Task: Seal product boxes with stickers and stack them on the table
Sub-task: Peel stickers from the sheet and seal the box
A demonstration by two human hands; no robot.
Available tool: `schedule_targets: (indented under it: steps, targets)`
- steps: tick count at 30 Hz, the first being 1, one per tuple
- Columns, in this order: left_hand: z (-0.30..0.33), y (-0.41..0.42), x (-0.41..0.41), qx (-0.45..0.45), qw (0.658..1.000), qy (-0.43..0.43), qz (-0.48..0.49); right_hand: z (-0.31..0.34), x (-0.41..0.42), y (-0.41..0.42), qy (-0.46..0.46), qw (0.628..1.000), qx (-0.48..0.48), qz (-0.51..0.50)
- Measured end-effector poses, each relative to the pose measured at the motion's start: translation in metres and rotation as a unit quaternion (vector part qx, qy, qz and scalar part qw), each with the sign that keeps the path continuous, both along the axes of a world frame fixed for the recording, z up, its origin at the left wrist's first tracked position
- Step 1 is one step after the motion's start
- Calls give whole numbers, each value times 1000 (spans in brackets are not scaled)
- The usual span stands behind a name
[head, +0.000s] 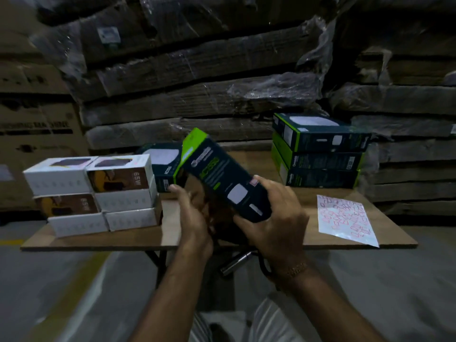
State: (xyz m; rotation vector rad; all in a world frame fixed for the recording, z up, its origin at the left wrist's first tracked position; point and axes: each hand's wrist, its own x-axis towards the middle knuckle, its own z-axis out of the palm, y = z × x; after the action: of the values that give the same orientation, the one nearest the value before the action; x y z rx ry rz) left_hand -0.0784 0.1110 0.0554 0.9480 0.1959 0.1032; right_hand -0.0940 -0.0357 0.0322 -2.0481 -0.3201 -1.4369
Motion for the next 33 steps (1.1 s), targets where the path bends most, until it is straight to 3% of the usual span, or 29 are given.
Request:
schedule_targets:
  steps: [3, 6, 12, 15, 22, 28, 33]
  targets:
    - [7, -14, 2, 10, 994, 16, -109, 18, 5, 20, 13, 987, 150, 60]
    - [21, -30, 16, -81, 986, -19, -142, 36, 19, 25, 60, 950, 269, 148]
    - [54, -40, 71, -28, 998, -63, 0, 93, 39, -3, 74, 961, 215, 160]
    - [85, -45, 101, 7, 993, -108, 40, 124, 53, -27, 123, 941, 270, 164]
    - [153, -90, 166, 102, 989, -110, -22, 166, 103, -106, 187, 859, 423, 218]
    - [177, -145, 212, 130, 986, -44, -90, 174, 117, -161, 224, 836, 468, 178]
    - [173, -185, 234, 142, 978, -90, -121, 170, 140, -196, 235, 800, 531, 152]
